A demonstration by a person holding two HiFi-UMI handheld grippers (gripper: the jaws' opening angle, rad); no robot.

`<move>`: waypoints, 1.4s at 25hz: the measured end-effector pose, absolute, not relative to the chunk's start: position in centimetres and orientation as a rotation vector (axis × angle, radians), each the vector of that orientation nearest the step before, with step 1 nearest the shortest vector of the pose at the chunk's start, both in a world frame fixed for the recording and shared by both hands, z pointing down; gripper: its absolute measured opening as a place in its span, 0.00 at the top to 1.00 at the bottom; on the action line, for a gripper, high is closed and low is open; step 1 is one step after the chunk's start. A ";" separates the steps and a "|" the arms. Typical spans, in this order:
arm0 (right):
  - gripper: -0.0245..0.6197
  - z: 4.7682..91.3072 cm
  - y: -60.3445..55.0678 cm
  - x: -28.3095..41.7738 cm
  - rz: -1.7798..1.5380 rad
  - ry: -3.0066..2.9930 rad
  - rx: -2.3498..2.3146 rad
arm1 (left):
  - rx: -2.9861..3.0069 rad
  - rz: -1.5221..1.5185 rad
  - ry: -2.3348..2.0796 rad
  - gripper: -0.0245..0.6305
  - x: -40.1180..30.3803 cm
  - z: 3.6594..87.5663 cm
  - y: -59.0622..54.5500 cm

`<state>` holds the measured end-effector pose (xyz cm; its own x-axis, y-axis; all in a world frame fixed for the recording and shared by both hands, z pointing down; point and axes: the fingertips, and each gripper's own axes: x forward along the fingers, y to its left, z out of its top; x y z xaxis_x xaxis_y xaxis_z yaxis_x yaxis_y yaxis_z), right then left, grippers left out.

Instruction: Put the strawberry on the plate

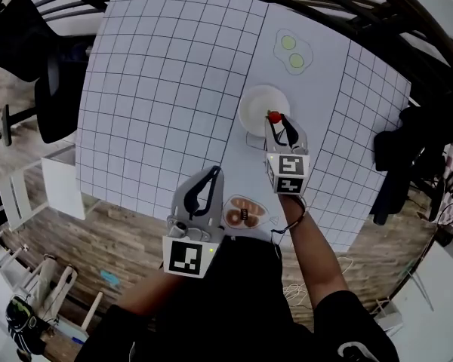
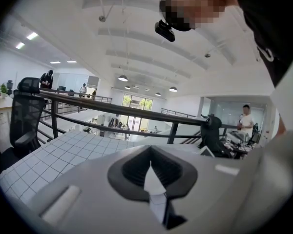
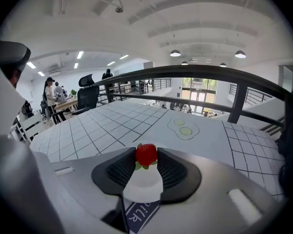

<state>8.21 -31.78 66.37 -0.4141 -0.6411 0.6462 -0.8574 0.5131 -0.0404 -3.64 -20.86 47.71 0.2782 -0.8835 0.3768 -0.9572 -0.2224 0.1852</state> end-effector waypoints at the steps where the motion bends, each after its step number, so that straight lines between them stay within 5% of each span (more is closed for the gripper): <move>1: 0.75 66.8 -31.9 8.2 0.487 -2.180 1.212 | 2.165 0.274 -1.670 0.95 -3.9 47.9 -20.8; 35: 0.68 72.3 -32.8 6.2 0.411 -2.086 1.099 | 2.066 0.200 -1.676 0.95 -5.6 48.3 -18.9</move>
<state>6.16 -32.78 72.29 -0.3679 -0.5764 0.7297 -0.8102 0.5838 0.0527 -5.65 -18.87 48.32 0.2435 -0.8854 0.3960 -0.9537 -0.1441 0.2641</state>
